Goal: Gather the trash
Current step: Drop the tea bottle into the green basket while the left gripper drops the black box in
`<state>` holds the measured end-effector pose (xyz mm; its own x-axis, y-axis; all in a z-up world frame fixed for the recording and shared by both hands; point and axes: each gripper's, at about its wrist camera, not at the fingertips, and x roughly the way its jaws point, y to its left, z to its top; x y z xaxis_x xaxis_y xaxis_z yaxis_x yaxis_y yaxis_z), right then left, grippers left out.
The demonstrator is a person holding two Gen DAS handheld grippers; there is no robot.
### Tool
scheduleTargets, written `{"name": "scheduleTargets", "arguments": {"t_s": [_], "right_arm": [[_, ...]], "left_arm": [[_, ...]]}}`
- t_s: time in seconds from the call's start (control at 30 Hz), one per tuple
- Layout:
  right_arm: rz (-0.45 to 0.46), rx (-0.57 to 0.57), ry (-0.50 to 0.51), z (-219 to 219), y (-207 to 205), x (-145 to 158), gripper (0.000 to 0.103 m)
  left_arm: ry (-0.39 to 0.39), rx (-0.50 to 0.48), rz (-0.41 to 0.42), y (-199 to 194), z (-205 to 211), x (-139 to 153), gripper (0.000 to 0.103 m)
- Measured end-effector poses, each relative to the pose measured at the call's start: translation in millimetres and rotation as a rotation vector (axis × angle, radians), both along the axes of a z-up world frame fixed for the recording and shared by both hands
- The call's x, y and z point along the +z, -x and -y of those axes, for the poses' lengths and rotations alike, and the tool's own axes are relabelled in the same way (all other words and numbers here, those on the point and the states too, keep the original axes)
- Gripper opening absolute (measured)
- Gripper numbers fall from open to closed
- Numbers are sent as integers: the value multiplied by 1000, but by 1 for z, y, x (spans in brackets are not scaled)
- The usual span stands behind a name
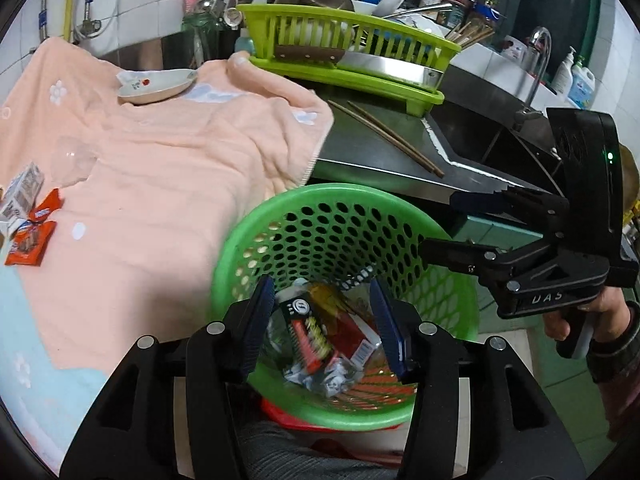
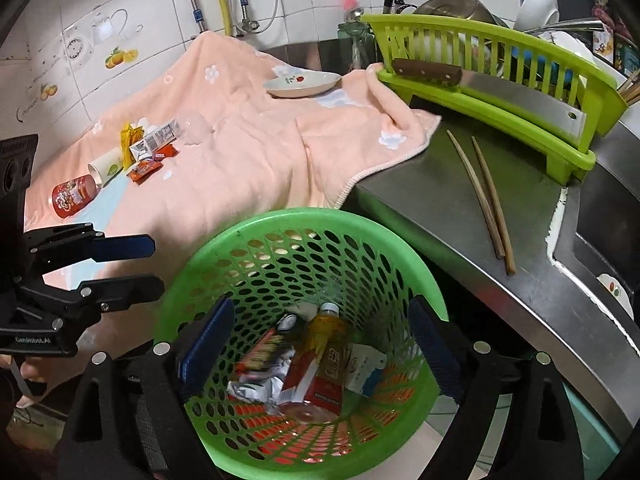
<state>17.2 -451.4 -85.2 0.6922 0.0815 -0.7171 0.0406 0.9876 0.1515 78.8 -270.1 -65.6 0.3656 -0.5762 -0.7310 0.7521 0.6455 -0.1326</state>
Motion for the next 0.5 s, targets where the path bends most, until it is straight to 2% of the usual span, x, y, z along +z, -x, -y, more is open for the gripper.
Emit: {"name": "scheduleTargets", "arguments": {"t_s": [0.27,0.5], "right_arm": [[12,94,24,-35,-30,11,88],[17,205,37,-78,-72,20,88]], "left_arm": [[-13,81,59,-17,-45,19,50],[-46,212,114,-49,-109,35,50]]}}
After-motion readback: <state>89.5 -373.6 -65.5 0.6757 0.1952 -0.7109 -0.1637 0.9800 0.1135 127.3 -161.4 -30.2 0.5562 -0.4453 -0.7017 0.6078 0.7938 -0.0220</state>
